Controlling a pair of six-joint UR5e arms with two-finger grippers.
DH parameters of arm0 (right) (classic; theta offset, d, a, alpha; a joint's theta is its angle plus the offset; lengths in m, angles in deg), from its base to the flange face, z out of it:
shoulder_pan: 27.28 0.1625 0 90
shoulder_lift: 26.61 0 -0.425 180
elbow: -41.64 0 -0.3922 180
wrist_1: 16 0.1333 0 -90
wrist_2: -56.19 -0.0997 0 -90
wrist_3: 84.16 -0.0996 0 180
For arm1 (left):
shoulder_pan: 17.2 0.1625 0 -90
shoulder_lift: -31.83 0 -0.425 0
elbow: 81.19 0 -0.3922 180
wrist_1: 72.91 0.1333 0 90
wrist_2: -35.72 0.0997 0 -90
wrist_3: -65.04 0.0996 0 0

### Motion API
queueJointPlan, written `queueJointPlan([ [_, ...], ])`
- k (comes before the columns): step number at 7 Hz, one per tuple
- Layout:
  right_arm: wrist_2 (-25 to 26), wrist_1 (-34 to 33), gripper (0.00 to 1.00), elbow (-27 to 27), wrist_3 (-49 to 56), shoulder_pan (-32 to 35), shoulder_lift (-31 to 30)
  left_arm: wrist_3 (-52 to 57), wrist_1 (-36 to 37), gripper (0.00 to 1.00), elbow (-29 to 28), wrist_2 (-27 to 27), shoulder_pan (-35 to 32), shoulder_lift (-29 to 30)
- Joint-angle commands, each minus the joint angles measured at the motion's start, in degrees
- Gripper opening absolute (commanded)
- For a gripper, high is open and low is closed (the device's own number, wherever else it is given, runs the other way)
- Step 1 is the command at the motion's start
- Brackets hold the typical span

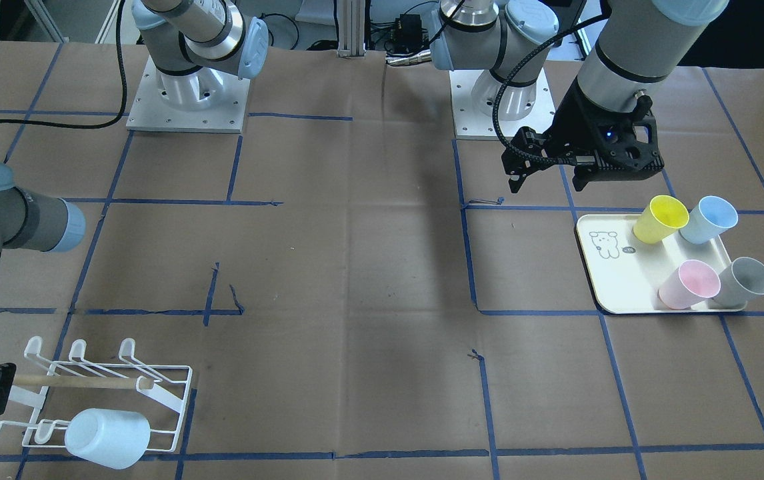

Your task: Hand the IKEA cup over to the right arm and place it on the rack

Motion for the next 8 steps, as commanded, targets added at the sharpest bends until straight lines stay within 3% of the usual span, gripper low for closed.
queueJointPlan([
  [1, 0.2, -3.2, 0.28, -0.5, 0.0, 0.7, 2.4, -2.4, 0.1, 1.00, 0.6, 2.3, -1.7, 0.1],
  [3, 2.2, -3.3, 0.28, -2.1, -0.6, 1.3, 2.3, -2.6, 1.1, 1.00, 0.5, 2.4, -2.9, 0.3],
  [4, 2.2, -2.8, 0.39, -2.9, -0.5, 1.3, 1.8, -2.0, 1.4, 1.00, 0.5, 2.3, -2.9, 0.0],
  [5, 2.2, -2.4, 0.99, -2.7, -0.8, 1.2, 1.7, -1.6, 1.8, 1.00, 0.7, 2.3, -2.8, -0.4],
  [8, 2.2, -2.1, 1.00, -2.4, -0.9, 1.2, -0.4, -1.4, 2.0, 1.00, 0.1, 2.4, -2.4, -0.4],
])
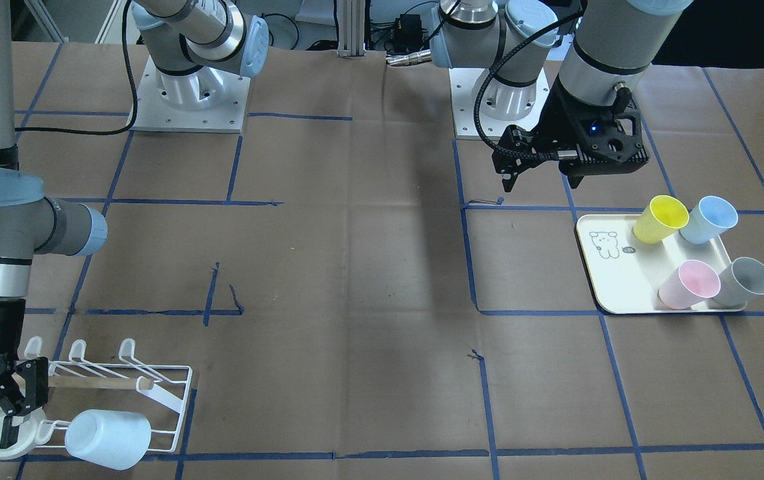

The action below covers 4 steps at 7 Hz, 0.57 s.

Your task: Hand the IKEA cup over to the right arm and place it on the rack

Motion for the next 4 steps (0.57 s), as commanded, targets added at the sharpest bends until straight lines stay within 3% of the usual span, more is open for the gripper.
queueJointPlan([
  [1, -0.1, 0.2, 1.00, 0.4, -0.1, 0.1, -3.4, 0.1, 0.0, 1.00, -0.3, 0.1, 0.1, 0.0],
  [2, -0.3, 2.3, 1.00, 0.6, -0.1, 0.1, -6.1, 0.2, 0.0, 1.00, -0.3, 0.1, 0.2, 0.0],
  [4, -0.2, 21.7, 1.00, 0.9, 0.0, 3.0, -13.5, 0.2, 0.0, 1.00, -0.2, 0.1, 0.1, -0.1],
])
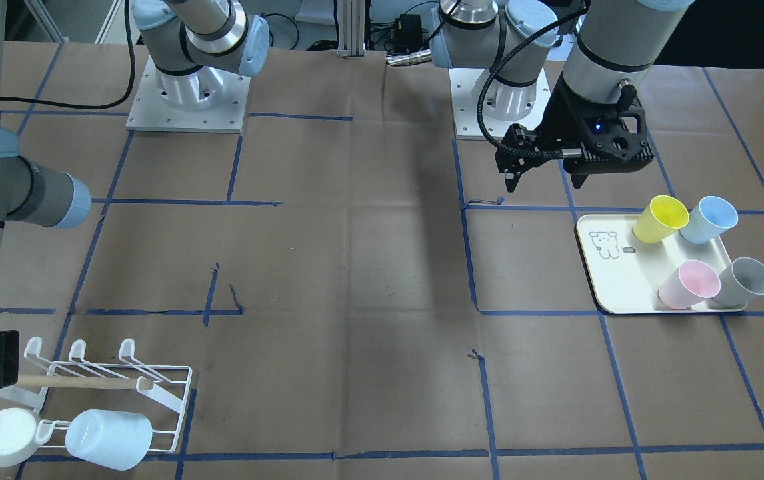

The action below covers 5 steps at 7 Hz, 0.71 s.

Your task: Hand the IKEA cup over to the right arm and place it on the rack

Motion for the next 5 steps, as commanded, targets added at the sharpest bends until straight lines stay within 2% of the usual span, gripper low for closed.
queueJointPlan([
  [1, 0.0, 20.4, 1.00, 0.6, 0.5, 4.0, -7.8, 0.0, 0.0, 1.00, 0.2, -0.1, 0.0, -0.1],
  [4, 0.8, 46.4, 1.00, 4.8, 0.1, 8.2, -12.8, 0.0, 0.0, 1.00, 0.3, -0.1, 0.0, -0.1],
  [5, 2.7, 55.1, 1.00, 7.0, -0.1, 9.5, -14.5, 0.0, 0.0, 1.00, 0.4, -0.1, 0.0, -0.2],
])
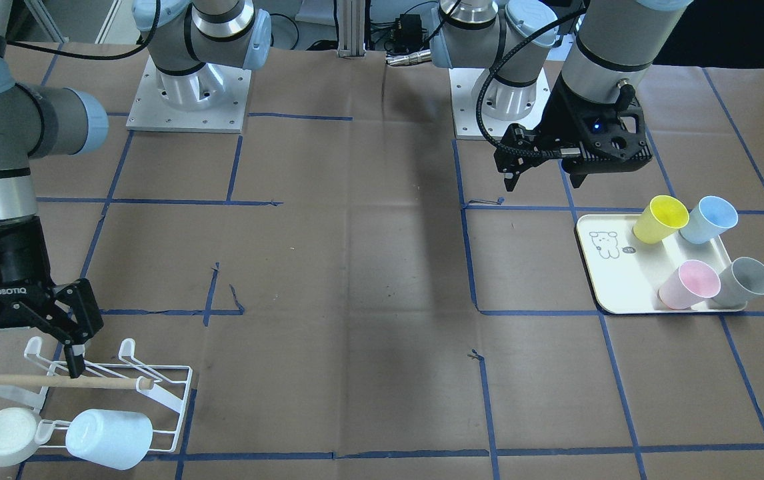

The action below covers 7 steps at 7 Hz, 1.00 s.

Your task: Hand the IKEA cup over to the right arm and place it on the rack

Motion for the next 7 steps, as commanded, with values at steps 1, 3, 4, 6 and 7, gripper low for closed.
queueJointPlan([
  [1, 3.7, 18.5, 1.00, 4.1, -0.4, 3.6, -3.6, 0.0, 0.0, 1.00, 0.1, 0.0, 0.0, -0.1],
  [3, 12.5, 30.6, 1.00, 6.0, -8.0, 8.8, -6.4, 0.0, 0.0, 1.00, 0.1, 0.0, 0.0, -0.1],
  [4, 12.4, 36.5, 1.00, 6.1, -12.4, 10.8, -8.1, 0.0, 0.0, 1.00, 0.1, -0.1, 0.0, -0.1],
  [6, 12.3, 48.7, 1.00, 6.2, -16.0, 12.8, -13.2, -0.1, 0.0, 1.00, 0.1, -0.1, -0.1, -0.1],
  [7, 12.2, 50.9, 1.00, 6.1, -15.9, 12.9, -14.5, -0.1, 0.0, 1.00, 0.1, -0.1, 0.0, -0.1],
])
